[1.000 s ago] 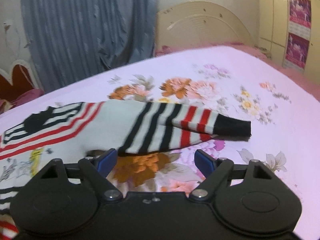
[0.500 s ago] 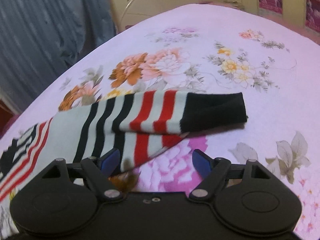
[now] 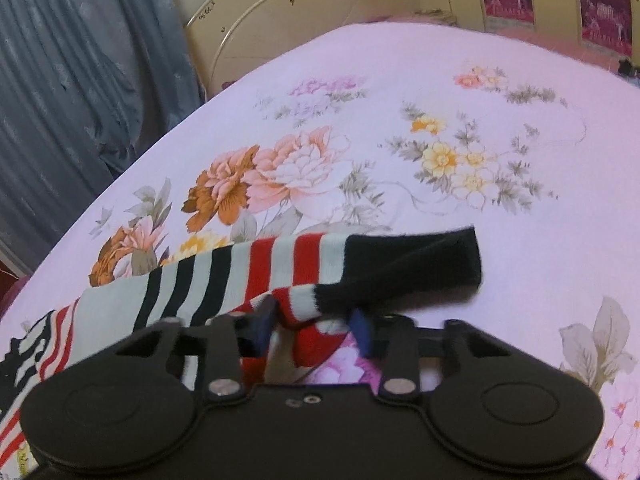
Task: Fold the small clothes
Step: 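Lift the sleeve with the right gripper and fold it across the sweater body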
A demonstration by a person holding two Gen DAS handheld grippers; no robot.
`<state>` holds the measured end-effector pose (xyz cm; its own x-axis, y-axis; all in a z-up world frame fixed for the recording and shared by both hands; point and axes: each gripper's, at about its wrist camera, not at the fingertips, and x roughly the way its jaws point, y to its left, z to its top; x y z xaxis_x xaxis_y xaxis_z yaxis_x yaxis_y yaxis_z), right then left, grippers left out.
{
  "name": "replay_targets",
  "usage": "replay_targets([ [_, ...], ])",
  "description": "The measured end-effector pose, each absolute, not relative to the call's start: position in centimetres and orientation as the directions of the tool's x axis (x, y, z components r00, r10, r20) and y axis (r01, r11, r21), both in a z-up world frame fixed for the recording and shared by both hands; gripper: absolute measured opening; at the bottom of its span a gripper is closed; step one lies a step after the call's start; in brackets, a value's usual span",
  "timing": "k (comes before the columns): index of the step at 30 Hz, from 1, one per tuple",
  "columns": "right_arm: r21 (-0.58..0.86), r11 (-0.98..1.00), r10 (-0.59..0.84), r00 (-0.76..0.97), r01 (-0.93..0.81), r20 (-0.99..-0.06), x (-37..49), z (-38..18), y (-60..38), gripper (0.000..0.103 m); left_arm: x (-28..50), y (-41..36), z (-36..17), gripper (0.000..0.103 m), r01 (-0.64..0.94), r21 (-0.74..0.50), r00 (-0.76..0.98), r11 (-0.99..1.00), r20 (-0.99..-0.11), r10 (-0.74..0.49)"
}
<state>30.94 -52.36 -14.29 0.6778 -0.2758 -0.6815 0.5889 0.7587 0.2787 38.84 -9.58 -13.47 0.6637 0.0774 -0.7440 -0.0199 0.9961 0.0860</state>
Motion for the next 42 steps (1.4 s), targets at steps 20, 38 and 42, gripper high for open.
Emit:
replay_targets([
  [20,0.198,0.980,0.115,0.827,-0.005,-0.550,37.1,-8.7,-30.3,0.015,38.1,-4.7,-11.8,0.103,-0.099,0.047,0.684,0.994,-0.722,0.103],
  [38,0.107,0.978,0.206,0.742,-0.180,-0.638,35.0,-11.7,-22.1,0.062,40.1,-4.7,-14.0,0.103,0.074,-0.227,0.622,0.971,-0.751,-0.223],
  [42,0.079,0.993,0.114,0.745,-0.083,-0.657,33.2,-12.4,-25.4,0.064,41.0,-7.5,-14.8,0.102,0.118,-0.331,0.611,0.936,-0.719,-0.331],
])
